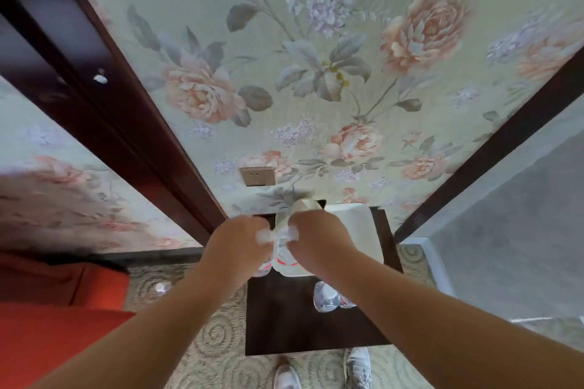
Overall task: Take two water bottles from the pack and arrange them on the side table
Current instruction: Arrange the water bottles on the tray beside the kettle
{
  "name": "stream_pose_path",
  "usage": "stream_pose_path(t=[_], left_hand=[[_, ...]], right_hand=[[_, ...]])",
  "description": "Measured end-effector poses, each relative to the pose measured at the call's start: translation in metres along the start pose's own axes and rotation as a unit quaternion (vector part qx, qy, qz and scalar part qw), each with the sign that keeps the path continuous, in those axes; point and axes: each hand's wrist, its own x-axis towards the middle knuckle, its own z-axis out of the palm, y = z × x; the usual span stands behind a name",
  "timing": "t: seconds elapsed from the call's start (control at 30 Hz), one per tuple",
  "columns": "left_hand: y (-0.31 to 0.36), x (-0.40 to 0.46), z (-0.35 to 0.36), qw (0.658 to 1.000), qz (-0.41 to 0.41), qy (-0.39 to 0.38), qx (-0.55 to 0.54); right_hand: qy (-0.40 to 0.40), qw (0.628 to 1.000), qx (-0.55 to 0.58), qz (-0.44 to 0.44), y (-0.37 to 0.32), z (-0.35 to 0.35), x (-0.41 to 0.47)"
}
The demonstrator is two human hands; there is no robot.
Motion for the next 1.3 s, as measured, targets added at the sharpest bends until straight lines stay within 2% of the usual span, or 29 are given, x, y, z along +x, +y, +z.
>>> stream_pose_path(t=[0.1, 0.2, 0.33, 0.37, 0.43, 0.5, 0.67, 0.97, 1.1, 1.3], left_hand=[[-0.036, -0.013, 0.047, 0.999, -0.008, -0.037, 0.023], [-0.063, -0.02, 0.1, 0.997, -0.032, -0.068, 0.015], [-0.087, -0.02, 0.168, 0.988, -0.033, -0.15, -0.007], [-0.089, -0.019, 0.178, 0.988, -0.035, -0.152, -0.011], [-0.092, -0.017, 0.19, 0.991, -0.058, -0.11, -0.053], [-0.096, -0.015, 0.195, 0.993, -0.071, -0.066, -0.074], [-0.095, -0.02, 0.194, 0.996, -0.045, -0.067, -0.048], [-0.091, -0.043, 0.178, 0.983, -0.106, -0.141, -0.053], [-0.091, -0.041, 0.174, 0.974, -0.127, -0.173, -0.067], [-0.097, -0.039, 0.167, 0.963, -0.098, -0.25, -0.035]], right_hand=[[-0.102, 0.994, -0.042, 0.017, -0.015, 0.063, 0.01], [-0.143, 0.986, -0.08, 0.021, -0.016, 0.119, 0.016], [-0.156, 0.985, -0.072, 0.027, -0.002, 0.179, 0.012], [-0.152, 0.985, -0.074, 0.029, 0.001, 0.19, 0.013], [-0.13, 0.988, -0.074, 0.036, 0.005, 0.203, 0.015], [-0.114, 0.989, -0.075, 0.05, 0.007, 0.207, 0.019], [-0.133, 0.986, -0.088, 0.054, 0.003, 0.201, 0.017], [-0.17, 0.983, -0.046, 0.04, -0.006, 0.198, -0.025], [-0.148, 0.987, -0.019, 0.066, -0.009, 0.199, -0.03], [-0.148, 0.985, -0.042, 0.079, 0.0, 0.192, -0.042]])
